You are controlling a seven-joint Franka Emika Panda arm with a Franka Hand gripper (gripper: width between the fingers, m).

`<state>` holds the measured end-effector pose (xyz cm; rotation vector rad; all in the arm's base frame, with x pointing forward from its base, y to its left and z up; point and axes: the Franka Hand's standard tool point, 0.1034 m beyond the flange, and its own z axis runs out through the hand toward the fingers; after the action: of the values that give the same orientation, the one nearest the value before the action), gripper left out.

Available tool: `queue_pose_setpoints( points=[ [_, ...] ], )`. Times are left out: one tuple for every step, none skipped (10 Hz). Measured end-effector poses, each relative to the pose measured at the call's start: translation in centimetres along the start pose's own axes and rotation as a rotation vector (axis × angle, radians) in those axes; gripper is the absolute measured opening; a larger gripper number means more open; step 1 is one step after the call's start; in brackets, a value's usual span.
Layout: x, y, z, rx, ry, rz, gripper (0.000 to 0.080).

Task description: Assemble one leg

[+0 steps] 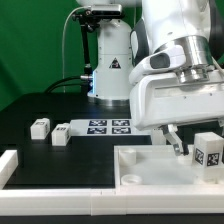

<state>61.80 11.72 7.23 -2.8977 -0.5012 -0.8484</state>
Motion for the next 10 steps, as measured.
queue_pose_setpoints(
  points=[
    [0.0, 0.0, 0.0, 0.000, 0.000, 0.000, 0.0649],
    [0.0, 0.0, 0.0, 0.000, 0.000, 0.000, 0.0649],
    [0.0, 0.0, 0.0, 0.000, 0.000, 0.000, 0.0649],
    [-0.1, 0.0, 0.0, 0.001, -0.005, 0.000, 0.0649],
    [0.0, -0.1, 0.0, 0.007, -0.036, 0.000, 0.0649],
    [0.8, 0.1, -0.6, 0.007, -0.062, 0.023, 0.0649],
    [1.3, -0.3, -1.1, 0.021, -0.143, 0.041, 0.0649],
    [1.9, -0.4, -1.3, 0.029, -0.206, 0.057, 0.0649],
    [1.8, -0.7, -1.5, 0.048, -0.349, 0.083, 0.0649],
    [2.2, -0.7, -1.6, 0.062, -0.436, 0.089, 0.0649]
  ],
)
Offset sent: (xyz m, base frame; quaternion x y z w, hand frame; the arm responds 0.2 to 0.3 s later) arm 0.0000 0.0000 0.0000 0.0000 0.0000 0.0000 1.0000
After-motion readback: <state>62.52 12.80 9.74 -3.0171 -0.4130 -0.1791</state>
